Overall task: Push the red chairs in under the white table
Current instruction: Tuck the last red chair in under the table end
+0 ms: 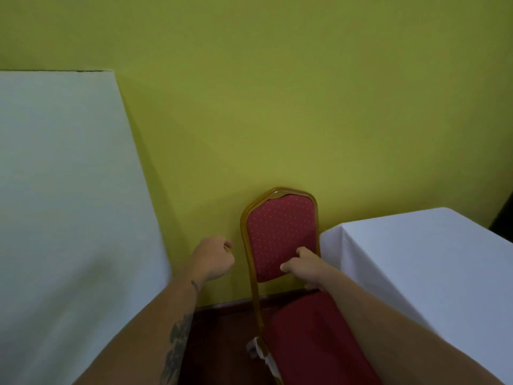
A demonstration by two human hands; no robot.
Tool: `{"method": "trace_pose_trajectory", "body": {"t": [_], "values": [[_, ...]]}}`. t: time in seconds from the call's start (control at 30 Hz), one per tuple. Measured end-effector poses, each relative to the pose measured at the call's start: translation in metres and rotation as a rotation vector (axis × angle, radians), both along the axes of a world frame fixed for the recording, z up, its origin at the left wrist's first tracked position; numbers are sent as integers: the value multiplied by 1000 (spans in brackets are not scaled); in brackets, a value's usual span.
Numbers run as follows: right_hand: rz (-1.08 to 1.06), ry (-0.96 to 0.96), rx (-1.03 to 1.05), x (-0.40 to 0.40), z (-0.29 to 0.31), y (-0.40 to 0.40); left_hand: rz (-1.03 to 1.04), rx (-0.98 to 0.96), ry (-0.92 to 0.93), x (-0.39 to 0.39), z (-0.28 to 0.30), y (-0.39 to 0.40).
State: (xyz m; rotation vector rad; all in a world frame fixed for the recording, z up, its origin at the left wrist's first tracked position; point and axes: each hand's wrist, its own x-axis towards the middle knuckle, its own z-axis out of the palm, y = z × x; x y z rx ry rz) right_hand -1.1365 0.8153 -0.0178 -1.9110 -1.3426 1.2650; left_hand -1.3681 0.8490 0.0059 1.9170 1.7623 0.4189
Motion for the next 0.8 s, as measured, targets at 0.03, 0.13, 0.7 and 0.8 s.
{"method": "trace_pose_trajectory", "body": {"t": [0.03, 0.13, 0.7, 0.8], "values": [[-15, 24, -12, 0, -5, 26, 10, -3, 4, 0, -5, 18], [-92, 130, -55, 1, -24, 106, 21, -4, 51, 5, -18, 77], [-564, 388, -226, -13, -72, 429, 57, -327, -101, 92, -123, 340], [-555, 234, -245, -23, -93, 434, 79, -277, -133, 86, -140, 350]]}}
